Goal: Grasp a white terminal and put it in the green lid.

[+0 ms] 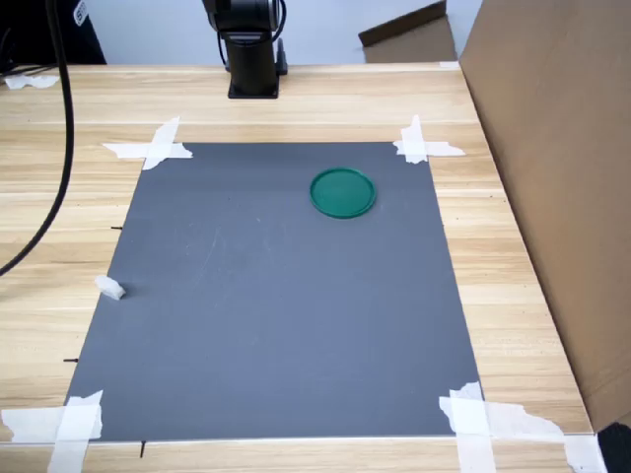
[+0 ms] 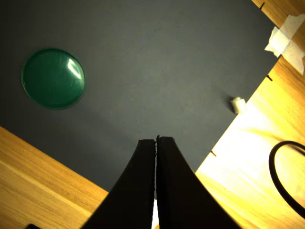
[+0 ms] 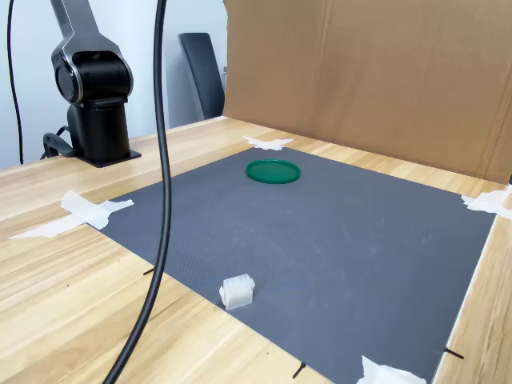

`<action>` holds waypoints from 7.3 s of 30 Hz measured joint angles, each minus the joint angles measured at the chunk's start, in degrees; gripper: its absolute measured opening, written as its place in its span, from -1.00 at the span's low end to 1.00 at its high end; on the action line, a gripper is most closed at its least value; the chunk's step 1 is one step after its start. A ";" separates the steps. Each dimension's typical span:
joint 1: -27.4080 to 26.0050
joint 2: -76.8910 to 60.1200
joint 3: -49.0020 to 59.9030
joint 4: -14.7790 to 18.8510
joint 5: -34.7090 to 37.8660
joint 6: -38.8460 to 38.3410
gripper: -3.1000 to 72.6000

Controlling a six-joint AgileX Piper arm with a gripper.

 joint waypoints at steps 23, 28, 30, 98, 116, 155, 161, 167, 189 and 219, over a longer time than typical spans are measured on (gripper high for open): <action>-14.44 11.93 -6.80 2.48 -0.11 8.04 -0.99; -19.59 12.42 -6.80 4.21 -0.11 5.89 -0.99; -21.10 13.52 -6.80 4.63 -0.11 5.67 -0.99; -26.84 28.00 -4.58 8.96 -11.72 -13.91 -0.17; -24.62 35.64 -4.71 4.77 -16.10 -17.43 0.47; -20.63 46.81 -10.49 -0.99 -16.43 -43.39 0.47; -18.44 46.81 -10.49 -3.29 -17.43 -44.57 0.47; -17.96 46.81 -10.49 -4.85 -17.73 -42.24 0.47; -17.96 50.17 -10.65 -5.25 -19.49 -40.14 0.44; -17.96 48.49 -10.65 -4.85 -17.86 -34.37 -0.67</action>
